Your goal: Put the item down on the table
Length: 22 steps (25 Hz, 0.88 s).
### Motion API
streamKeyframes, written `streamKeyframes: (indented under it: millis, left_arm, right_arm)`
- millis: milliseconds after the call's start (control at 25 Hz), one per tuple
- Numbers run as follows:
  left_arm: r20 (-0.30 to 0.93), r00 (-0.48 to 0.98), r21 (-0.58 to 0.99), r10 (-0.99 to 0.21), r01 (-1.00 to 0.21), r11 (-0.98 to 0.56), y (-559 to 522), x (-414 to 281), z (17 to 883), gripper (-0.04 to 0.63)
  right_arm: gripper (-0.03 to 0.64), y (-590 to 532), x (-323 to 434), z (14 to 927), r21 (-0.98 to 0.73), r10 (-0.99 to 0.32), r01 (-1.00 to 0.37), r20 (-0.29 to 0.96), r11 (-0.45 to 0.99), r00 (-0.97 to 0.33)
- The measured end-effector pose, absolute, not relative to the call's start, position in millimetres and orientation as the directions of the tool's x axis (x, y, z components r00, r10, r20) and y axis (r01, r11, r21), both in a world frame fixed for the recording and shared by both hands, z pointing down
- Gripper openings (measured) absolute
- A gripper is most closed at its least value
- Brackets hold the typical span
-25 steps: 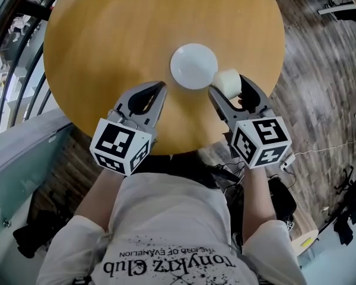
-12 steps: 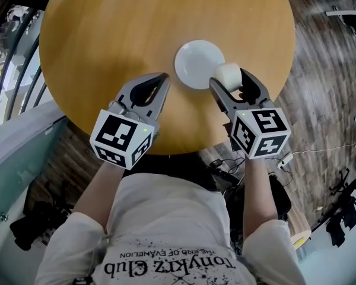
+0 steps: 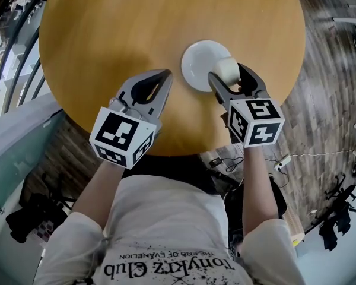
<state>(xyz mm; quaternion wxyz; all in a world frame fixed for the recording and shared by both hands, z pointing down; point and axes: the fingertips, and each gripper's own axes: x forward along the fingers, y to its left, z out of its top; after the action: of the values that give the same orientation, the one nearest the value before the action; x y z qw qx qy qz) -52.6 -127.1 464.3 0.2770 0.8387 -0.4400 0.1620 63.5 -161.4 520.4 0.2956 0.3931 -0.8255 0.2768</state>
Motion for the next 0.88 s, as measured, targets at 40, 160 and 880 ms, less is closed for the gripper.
streamKeyframes:
  millis: [40,160,880]
  left_arm:
    - [0.517,0.559,0.324,-0.648,-0.829,-0.456,-127,-54,466,0.025]
    - [0.520,0.556,0.328,-0.648,-0.831,-0.449,-126,-56,470,0.025]
    - [0.544,0.534,0.337,-0.647,-0.845,-0.415,-119,-69,484,0.025]
  right_arm:
    - [0.328,-162,62,524,-0.225,-0.481,-0.812,0.709,0.538,-0.515]
    - [0.328,-163,60,534,-0.225,-0.469,-0.811,0.721,0.540,-0.511]
    - [0.328,-166,47,581,-0.156,-0.411,-0.797,0.790,0.583,-0.455]
